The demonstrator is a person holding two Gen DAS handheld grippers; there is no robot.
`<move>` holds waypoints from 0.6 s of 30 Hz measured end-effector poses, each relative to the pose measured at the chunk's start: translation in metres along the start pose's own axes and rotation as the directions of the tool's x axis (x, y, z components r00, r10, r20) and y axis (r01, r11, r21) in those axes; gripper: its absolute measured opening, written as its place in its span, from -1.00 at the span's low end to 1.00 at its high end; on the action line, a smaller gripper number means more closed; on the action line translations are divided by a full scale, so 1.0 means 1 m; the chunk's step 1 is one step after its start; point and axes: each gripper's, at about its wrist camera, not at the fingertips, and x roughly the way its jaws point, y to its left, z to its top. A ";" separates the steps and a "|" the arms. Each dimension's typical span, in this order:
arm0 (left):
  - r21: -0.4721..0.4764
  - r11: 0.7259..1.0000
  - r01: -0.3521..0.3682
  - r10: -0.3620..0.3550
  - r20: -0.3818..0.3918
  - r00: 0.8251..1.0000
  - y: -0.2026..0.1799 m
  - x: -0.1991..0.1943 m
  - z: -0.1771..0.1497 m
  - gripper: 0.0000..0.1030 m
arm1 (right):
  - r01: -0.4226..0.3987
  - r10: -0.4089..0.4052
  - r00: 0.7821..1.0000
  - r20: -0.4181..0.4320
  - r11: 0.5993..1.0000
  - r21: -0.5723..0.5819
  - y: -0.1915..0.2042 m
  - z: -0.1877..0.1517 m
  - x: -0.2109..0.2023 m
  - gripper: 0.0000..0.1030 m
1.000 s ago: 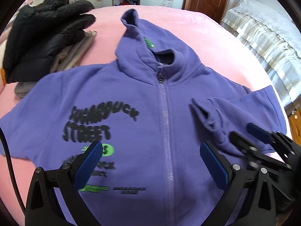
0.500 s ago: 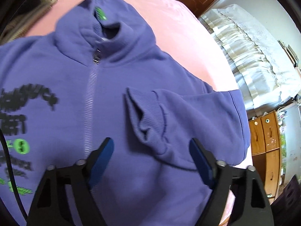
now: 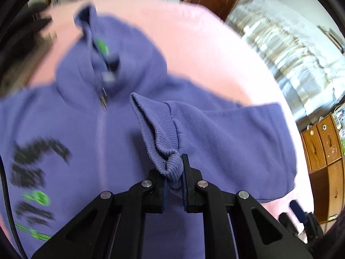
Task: Fold large clothes
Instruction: 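Grasp the folded cuff with the left gripper, straighten it, then release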
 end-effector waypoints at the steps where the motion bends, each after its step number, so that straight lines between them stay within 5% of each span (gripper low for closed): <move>1: 0.003 1.000 -0.004 0.004 0.033 0.999 0.001 -0.012 0.006 -0.84 | 0.004 -0.004 1.000 -0.007 1.000 0.004 -0.003 -0.001 0.002 -0.02; 9: -0.049 0.993 -0.112 0.120 0.208 0.971 0.046 -0.085 0.025 -0.85 | 0.039 -0.038 0.998 -0.049 0.999 0.018 -0.011 0.006 0.027 -0.02; 18: -0.161 0.972 -0.169 0.192 0.143 0.971 0.117 -0.062 -0.001 -0.85 | 0.021 -0.021 0.995 -0.101 1.000 -0.005 -0.001 0.012 0.056 -0.02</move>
